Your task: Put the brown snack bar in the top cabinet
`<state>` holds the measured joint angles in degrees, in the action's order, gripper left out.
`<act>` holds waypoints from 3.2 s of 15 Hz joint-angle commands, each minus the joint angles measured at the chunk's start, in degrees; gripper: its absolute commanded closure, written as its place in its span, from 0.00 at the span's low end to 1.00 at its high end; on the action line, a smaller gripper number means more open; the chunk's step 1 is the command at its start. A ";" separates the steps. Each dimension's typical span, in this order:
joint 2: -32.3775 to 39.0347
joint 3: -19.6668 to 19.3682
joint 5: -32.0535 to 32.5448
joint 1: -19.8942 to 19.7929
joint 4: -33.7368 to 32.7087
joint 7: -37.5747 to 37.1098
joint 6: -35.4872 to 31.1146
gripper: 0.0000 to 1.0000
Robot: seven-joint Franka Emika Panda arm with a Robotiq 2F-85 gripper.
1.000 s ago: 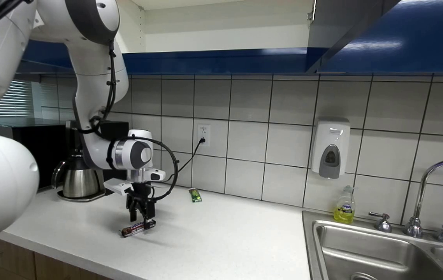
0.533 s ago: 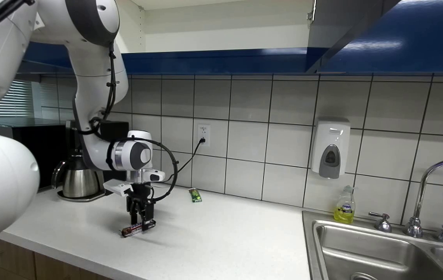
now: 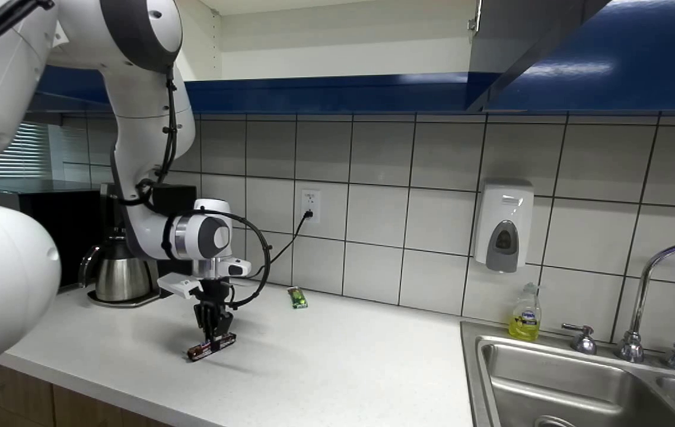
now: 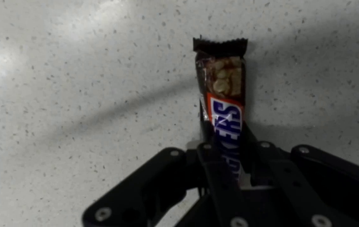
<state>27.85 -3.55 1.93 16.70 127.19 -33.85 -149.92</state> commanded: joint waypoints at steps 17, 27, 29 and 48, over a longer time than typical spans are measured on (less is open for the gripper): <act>-19.39 6.04 -0.67 -4.79 11.60 21.03 3.84 0.95; -41.31 6.99 -1.22 -7.12 21.61 34.31 13.72 0.95; -46.40 6.59 -1.51 -7.25 22.38 36.22 16.33 0.95; -72.08 3.12 -1.57 -8.67 -0.80 39.43 41.88 0.95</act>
<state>-46.78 -0.18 1.06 9.68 134.00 3.90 -111.07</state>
